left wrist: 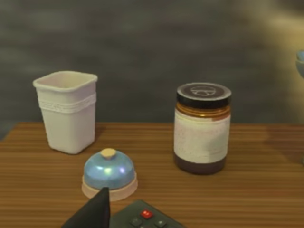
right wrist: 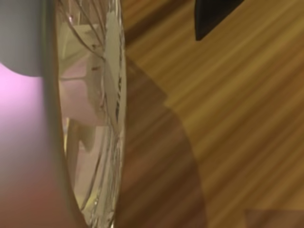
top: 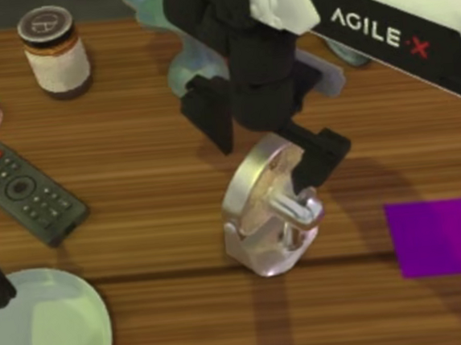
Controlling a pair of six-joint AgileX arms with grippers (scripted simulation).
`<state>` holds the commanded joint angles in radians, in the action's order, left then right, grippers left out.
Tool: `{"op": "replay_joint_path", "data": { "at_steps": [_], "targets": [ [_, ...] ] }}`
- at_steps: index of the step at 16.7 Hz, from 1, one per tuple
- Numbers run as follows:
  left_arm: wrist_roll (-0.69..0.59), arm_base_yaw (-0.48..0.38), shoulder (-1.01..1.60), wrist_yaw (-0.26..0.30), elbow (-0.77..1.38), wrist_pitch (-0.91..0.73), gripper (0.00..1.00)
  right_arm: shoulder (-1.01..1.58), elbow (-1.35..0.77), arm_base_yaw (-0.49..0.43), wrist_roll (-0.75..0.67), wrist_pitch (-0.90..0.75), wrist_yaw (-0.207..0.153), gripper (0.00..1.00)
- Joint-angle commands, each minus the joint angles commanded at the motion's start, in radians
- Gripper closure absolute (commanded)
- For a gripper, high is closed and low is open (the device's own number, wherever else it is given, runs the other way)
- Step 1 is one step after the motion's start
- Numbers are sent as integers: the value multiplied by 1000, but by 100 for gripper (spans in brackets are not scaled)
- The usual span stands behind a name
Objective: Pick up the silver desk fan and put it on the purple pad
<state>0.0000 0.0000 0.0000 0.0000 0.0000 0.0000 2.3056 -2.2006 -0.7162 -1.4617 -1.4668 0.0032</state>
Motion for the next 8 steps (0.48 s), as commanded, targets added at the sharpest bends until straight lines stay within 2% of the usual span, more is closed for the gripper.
{"op": "replay_joint_path", "data": {
  "at_steps": [4, 8],
  "targets": [
    [0, 0, 0, 0, 0, 0, 0, 0, 2, 0, 0, 2, 0, 0],
    [0, 0, 0, 0, 0, 0, 0, 0, 2, 0, 0, 2, 0, 30]
  ]
}}
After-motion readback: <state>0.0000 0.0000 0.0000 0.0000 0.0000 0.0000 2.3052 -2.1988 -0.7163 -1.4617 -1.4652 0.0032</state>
